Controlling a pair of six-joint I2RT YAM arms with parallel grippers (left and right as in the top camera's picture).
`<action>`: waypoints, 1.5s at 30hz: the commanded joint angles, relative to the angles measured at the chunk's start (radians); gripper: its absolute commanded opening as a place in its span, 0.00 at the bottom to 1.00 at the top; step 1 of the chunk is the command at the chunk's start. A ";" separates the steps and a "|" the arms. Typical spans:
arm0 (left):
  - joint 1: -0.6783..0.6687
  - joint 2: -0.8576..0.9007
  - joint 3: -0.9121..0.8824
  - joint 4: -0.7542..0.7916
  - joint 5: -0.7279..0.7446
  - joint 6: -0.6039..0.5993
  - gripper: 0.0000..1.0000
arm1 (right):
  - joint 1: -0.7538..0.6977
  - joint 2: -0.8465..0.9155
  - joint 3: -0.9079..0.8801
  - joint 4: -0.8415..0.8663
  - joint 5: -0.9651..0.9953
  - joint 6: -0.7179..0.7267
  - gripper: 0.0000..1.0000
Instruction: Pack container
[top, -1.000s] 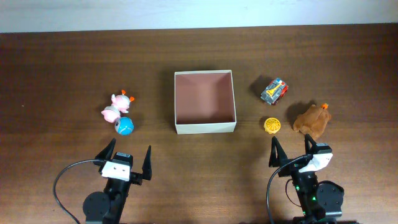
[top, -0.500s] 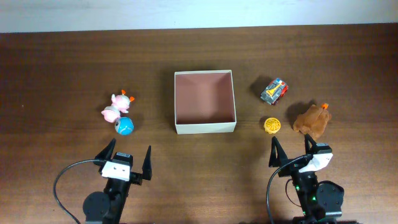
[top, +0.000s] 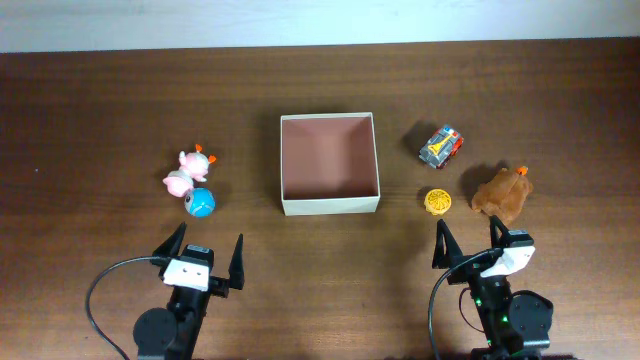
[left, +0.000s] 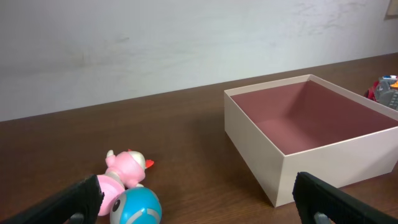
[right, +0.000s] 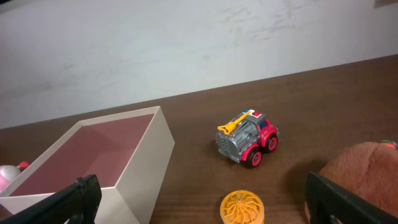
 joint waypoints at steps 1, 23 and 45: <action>0.005 -0.009 -0.005 0.001 0.008 0.013 1.00 | 0.008 -0.011 -0.007 -0.001 -0.010 -0.005 0.99; 0.005 -0.009 -0.005 0.001 0.008 0.013 1.00 | 0.008 -0.011 -0.007 -0.001 -0.014 -0.005 0.99; 0.005 -0.009 -0.005 0.001 0.008 0.013 1.00 | 0.006 0.485 0.627 -0.353 -0.061 -0.059 0.99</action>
